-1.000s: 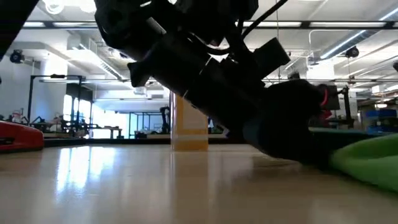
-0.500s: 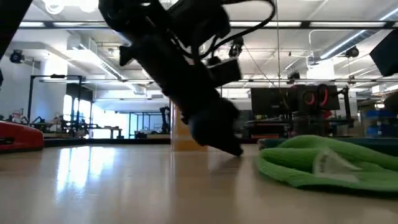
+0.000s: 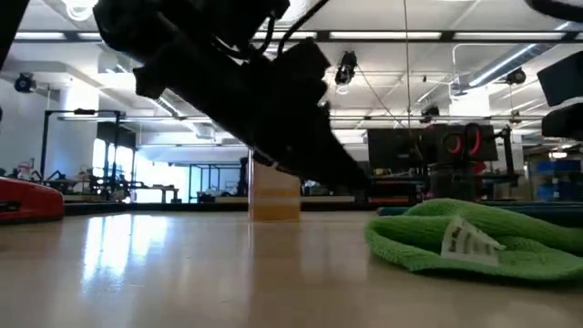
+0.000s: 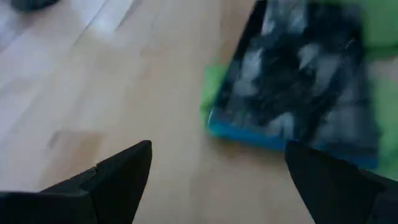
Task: Apply microfiber cloth
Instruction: Wipe the front and back of the blue cellphone with the green microfiber cloth
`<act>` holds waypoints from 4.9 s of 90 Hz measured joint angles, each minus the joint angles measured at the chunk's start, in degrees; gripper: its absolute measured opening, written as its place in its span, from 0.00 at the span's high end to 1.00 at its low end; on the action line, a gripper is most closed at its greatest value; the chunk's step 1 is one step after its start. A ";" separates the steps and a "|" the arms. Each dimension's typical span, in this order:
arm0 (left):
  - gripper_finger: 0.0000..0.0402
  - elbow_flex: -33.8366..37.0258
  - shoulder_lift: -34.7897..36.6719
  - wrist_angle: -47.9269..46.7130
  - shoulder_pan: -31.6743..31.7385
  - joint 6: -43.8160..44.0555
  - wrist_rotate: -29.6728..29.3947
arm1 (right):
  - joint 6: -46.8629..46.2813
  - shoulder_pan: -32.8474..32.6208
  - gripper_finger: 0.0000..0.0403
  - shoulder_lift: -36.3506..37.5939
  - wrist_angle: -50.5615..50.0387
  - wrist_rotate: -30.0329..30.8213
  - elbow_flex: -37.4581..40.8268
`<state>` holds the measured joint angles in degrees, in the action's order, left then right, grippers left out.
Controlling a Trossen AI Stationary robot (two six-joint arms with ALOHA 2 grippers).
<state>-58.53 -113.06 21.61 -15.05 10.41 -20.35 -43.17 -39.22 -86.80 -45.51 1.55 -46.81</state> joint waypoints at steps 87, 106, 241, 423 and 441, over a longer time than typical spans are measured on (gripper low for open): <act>0.13 -1.56 3.26 -15.44 -1.42 1.18 1.50 | 12.93 -5.96 0.51 -9.12 -6.32 20.16 -10.22; 0.13 -1.32 0.17 -10.59 -1.35 2.60 1.35 | 14.21 -9.14 0.51 -15.96 -6.79 27.00 -13.81; 0.13 -1.32 3.43 -11.72 -3.37 1.42 0.67 | 9.54 -11.90 0.98 -20.68 -44.57 54.16 -36.95; 0.13 -1.43 7.28 -7.94 -16.52 -4.94 -13.86 | -50.53 -9.49 0.98 24.22 78.05 22.36 39.15; 0.13 -1.43 7.28 -7.90 -15.56 -4.94 -13.86 | -53.47 -8.83 0.98 24.04 79.26 21.14 40.14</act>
<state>-59.96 -105.78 13.72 -30.61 5.48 -34.22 -96.64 -48.05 -62.76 33.75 22.69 -6.67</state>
